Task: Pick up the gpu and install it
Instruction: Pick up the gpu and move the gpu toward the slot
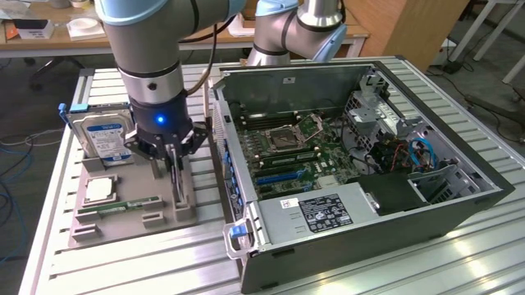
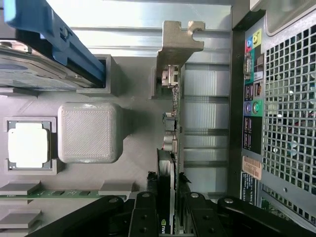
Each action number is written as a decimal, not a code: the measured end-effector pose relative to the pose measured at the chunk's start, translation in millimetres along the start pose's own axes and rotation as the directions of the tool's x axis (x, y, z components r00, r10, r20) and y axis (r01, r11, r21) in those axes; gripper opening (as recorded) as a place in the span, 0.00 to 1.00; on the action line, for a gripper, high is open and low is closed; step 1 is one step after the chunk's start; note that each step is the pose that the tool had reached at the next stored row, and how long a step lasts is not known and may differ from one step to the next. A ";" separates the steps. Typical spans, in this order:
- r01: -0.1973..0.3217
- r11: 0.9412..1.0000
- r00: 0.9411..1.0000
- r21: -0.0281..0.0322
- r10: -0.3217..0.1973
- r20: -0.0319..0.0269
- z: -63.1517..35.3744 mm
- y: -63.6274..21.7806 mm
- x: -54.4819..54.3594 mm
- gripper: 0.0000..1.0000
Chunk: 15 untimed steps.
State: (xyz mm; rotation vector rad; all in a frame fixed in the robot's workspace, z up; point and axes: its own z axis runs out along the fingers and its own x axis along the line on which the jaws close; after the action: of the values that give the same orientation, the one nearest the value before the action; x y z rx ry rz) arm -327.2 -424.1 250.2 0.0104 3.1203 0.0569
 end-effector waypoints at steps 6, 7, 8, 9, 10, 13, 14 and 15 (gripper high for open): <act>0.000 1.000 1.000 0.000 0.000 0.000 -5.6 0.2 -0.1 0.26; 0.000 1.000 1.000 0.000 0.000 0.000 -5.6 0.2 -0.1 0.26; 0.000 1.000 1.000 0.000 0.000 0.000 -5.7 0.2 0.0 0.26; 0.000 1.000 1.000 0.000 0.000 0.000 -5.8 0.2 0.1 0.26; 0.000 1.000 1.000 0.000 0.000 0.000 -5.9 0.1 0.2 0.26; 0.000 1.000 1.000 0.000 0.000 0.000 -5.8 0.1 0.8 0.26; 0.000 1.000 1.000 0.000 0.000 0.000 -5.7 0.1 0.9 0.26; 0.000 1.000 1.000 0.000 0.000 0.000 -5.7 0.0 1.0 0.26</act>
State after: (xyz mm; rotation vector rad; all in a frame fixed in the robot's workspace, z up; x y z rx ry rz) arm -328.3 -424.2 255.9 0.0101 3.1202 0.0568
